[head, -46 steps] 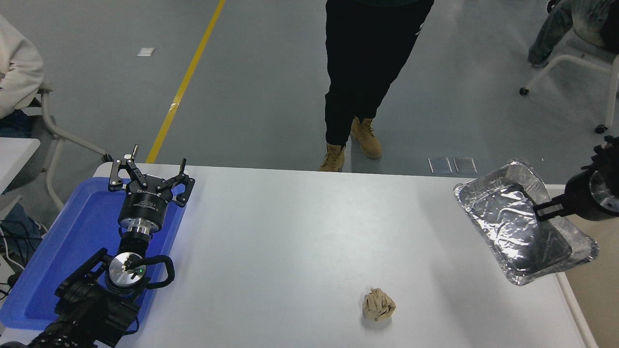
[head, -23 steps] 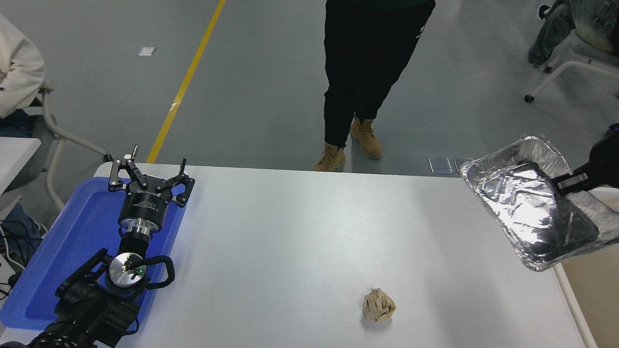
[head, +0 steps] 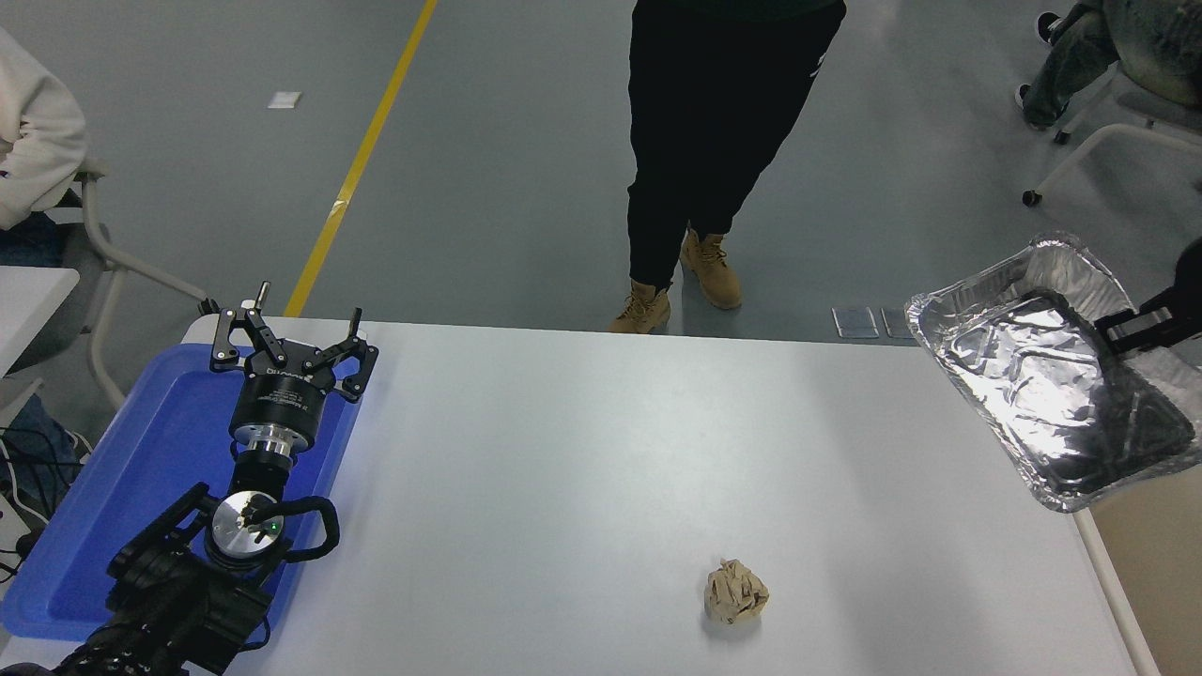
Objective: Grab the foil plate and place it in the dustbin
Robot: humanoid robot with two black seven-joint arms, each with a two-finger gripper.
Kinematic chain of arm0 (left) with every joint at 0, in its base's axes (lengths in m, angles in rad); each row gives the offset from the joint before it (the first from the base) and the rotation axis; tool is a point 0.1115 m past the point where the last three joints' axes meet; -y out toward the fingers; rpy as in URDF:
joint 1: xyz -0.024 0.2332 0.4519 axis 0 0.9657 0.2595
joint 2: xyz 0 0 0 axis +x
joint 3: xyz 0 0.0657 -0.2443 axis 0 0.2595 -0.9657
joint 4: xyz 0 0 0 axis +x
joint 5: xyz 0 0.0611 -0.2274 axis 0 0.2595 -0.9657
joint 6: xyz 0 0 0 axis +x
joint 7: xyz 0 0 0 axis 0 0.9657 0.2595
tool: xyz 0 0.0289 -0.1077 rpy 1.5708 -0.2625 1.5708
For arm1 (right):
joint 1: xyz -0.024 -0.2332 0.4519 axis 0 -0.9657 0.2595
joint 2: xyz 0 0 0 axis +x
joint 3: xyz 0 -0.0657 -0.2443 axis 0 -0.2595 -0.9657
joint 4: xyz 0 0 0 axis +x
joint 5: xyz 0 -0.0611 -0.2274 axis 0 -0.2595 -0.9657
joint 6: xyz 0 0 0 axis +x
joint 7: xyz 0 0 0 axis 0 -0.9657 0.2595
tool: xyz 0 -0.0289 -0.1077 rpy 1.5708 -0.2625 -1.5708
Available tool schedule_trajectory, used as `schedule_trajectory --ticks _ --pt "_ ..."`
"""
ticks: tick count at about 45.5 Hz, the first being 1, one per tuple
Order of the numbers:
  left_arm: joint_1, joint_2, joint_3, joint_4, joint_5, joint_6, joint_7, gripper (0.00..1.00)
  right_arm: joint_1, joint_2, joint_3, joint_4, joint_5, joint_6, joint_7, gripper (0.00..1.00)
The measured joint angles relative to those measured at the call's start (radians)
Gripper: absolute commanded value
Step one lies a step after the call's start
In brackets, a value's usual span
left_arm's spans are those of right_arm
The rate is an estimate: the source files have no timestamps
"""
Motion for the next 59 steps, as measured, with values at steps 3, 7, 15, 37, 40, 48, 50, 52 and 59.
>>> schedule_trajectory --ticks 3,7,15,37,40,48,50,52,59 --pt "0.000 0.000 0.000 0.000 -0.001 0.000 0.000 1.00 -0.009 -0.024 0.003 -0.010 -0.030 0.003 -0.001 0.00" --pt "0.000 0.000 0.000 0.000 -0.001 0.000 0.000 1.00 -0.032 -0.056 0.010 -0.034 -0.065 0.004 -0.001 0.00" --pt "0.000 0.000 0.000 0.000 -0.001 0.001 0.000 1.00 -0.089 -0.110 0.022 -0.113 -0.125 0.004 -0.001 0.00" --pt "0.000 0.000 0.000 0.000 -0.001 0.002 0.000 1.00 -0.423 -0.204 0.149 -0.495 -0.244 -0.030 0.081 0.00" --pt "0.000 0.000 0.000 0.000 -0.001 0.002 0.000 1.00 -0.489 -0.205 0.167 -0.557 -0.249 -0.054 0.100 0.00" --pt "0.001 0.000 0.000 0.000 -0.002 0.002 0.000 1.00 -0.663 -0.191 0.219 -0.708 -0.249 -0.125 0.133 0.00" --pt "0.000 0.000 0.000 0.000 -0.002 0.002 -0.001 1.00 -0.718 -0.183 0.238 -0.753 -0.249 -0.147 0.142 0.00" --pt "0.000 0.000 0.000 0.000 -0.002 0.002 -0.001 1.00 -0.794 -0.168 0.264 -0.814 -0.246 -0.177 0.152 0.00" --pt "0.000 0.000 0.000 0.000 -0.002 0.002 -0.001 1.00 -0.962 -0.122 0.314 -0.949 -0.211 -0.237 0.166 0.00"
